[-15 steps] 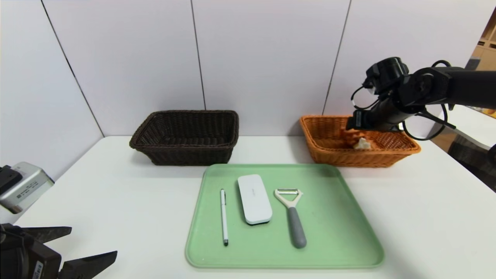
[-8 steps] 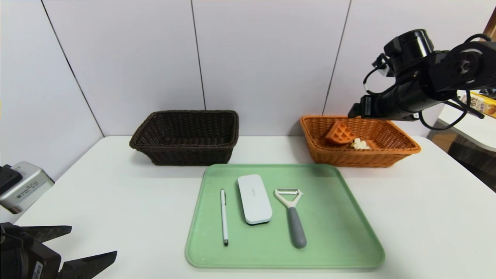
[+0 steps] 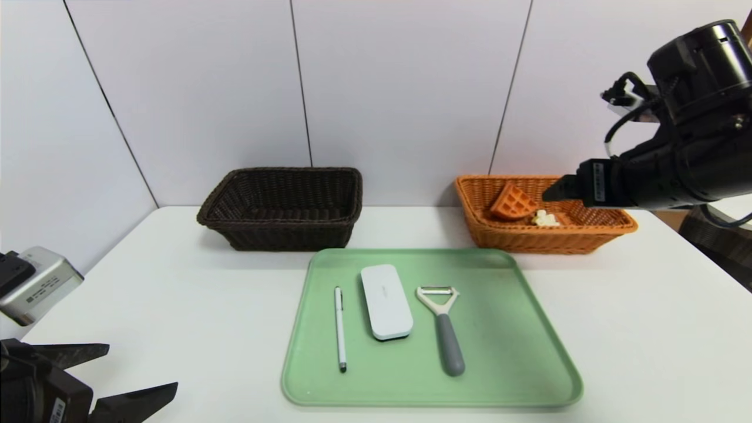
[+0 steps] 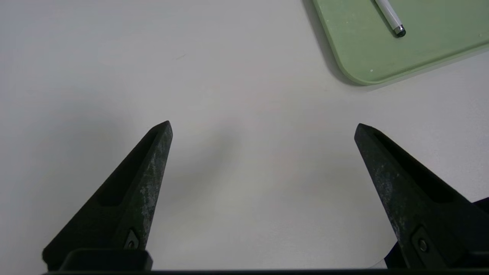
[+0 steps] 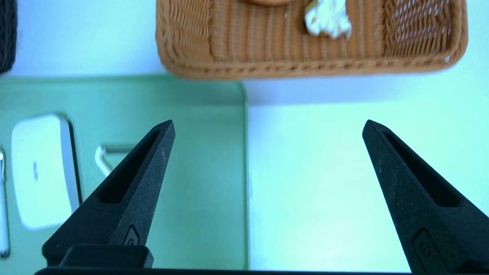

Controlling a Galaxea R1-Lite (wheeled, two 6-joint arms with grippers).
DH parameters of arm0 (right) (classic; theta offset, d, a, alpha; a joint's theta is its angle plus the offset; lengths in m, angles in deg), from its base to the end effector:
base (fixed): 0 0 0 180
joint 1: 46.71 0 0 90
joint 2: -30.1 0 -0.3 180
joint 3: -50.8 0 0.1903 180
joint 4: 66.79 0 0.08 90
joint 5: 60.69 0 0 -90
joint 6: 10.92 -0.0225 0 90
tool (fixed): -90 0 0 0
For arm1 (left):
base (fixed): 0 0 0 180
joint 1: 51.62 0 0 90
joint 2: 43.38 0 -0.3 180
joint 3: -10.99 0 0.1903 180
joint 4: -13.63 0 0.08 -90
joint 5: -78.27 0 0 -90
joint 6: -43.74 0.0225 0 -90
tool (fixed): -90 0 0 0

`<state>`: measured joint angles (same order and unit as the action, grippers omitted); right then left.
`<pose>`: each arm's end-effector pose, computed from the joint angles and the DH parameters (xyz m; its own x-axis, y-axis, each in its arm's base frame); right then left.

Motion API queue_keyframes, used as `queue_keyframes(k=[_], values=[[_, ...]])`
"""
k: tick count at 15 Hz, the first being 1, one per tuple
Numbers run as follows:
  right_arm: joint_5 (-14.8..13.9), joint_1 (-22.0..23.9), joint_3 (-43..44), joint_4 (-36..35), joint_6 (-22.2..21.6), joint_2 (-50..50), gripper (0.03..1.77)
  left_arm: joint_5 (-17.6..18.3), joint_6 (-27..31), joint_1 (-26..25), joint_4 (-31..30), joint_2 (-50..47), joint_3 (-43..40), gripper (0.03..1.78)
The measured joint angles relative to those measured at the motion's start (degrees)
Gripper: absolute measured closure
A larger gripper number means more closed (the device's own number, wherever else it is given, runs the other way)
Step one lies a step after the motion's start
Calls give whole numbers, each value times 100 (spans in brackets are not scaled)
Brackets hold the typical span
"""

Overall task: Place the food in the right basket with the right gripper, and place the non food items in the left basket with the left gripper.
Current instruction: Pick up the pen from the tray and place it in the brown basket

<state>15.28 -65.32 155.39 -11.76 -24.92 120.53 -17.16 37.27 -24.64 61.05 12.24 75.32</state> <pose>0.2517 0.0790 0.2799 0.7726 0.0044 -0.6348 0.0182 0.9994 0.0290 0.0888 -0.0428 0.2124 0.7352 -0.2681 -0.6226 0.3206 0.9468 -0.0291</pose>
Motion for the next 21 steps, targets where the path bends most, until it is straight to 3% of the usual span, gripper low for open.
queue_keyframes(k=[7, 15, 21], values=[[-16, -355, -1599, -44, -124, -1391, 11, 0, -13, 2, -2, -63, -41, 12], [-5, -396, -2983, -421, -354, -2365, 11, 5, -17, 0, 0, -150, -87, 12], [-5, -518, -3449, -823, -341, -2612, 11, -2, -13, 0, -2, -163, -122, 12]])
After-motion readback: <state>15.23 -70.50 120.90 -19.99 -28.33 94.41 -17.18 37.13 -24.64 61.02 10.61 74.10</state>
